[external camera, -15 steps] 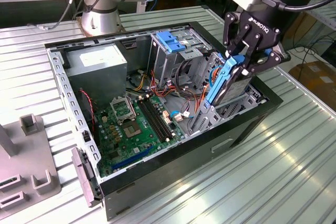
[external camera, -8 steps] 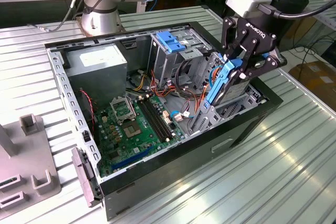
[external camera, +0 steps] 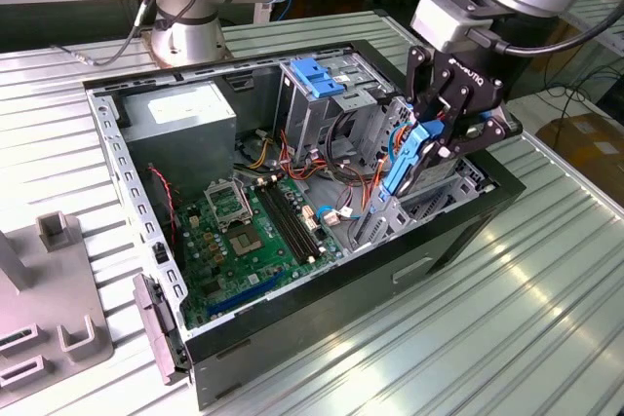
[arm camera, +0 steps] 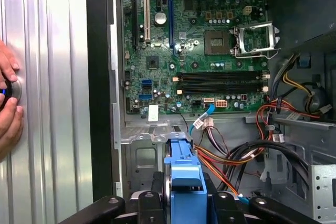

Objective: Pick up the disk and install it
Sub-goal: 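Insert the disk into the insertion slot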

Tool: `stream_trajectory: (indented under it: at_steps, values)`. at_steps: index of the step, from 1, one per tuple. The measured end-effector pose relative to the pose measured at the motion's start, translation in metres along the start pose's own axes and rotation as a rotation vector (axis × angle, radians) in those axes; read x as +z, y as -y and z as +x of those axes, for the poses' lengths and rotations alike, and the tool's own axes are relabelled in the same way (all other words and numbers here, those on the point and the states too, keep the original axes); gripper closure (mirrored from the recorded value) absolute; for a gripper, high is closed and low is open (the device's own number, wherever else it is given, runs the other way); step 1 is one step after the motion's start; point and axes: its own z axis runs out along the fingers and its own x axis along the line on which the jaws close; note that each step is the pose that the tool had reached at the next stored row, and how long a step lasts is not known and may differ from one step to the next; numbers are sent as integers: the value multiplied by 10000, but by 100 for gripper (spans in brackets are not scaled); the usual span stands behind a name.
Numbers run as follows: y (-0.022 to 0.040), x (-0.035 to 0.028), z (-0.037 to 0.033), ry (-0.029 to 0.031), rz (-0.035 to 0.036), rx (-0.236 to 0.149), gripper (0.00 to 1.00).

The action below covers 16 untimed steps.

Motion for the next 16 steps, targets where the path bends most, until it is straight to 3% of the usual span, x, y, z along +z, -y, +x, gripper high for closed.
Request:
stream_trajectory:
  at_steps: [16]
  values:
    - [3,213,2,-2,0,0,63]
